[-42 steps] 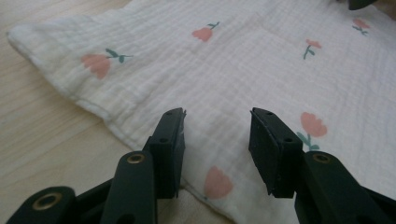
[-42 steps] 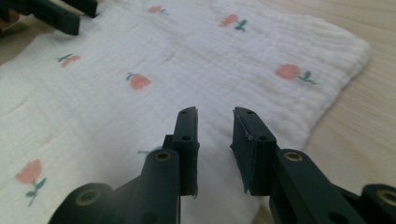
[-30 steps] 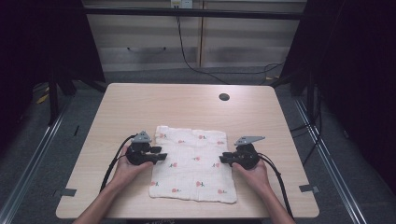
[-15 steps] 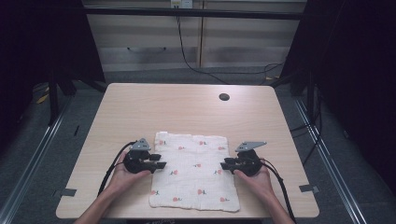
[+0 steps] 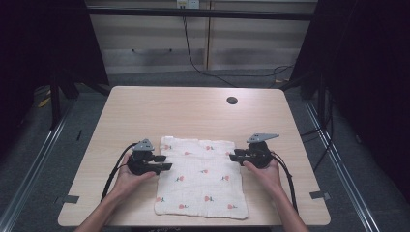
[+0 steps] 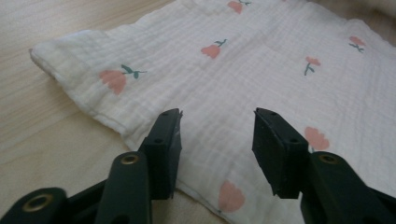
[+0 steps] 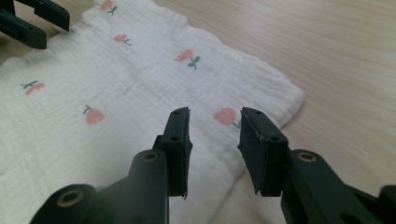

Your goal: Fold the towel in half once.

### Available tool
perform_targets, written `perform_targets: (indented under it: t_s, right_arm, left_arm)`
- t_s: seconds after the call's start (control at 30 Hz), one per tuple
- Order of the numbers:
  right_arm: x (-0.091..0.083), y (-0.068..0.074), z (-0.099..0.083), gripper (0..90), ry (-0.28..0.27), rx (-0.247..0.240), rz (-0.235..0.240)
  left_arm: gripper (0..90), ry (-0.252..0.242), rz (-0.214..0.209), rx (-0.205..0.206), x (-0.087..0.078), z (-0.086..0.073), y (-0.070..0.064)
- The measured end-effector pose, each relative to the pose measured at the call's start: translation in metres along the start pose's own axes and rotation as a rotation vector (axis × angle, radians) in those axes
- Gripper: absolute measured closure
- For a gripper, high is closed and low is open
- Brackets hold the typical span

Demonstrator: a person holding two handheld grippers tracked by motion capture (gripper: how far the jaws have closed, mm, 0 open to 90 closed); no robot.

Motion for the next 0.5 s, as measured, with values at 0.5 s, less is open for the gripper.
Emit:
perform_targets:
  t_s: [0.5]
  right_arm:
    - [0.031, -0.027, 0.026, 57.0, 0.039, 0.007, -0.033]
  left_arm:
    - [39.4, -0.053, 0.002, -0.055, -0.008, -0.001, 0.006]
Point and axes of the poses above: each handheld gripper's, and its own axes: x roughly forward along the jaws, z roughly out of its top, y roughly to its left, the point moved 5 cm from there along x, roughly forward along the jaws, and after that the axes turned 13 degrees about -z, right-handed, at the moved point
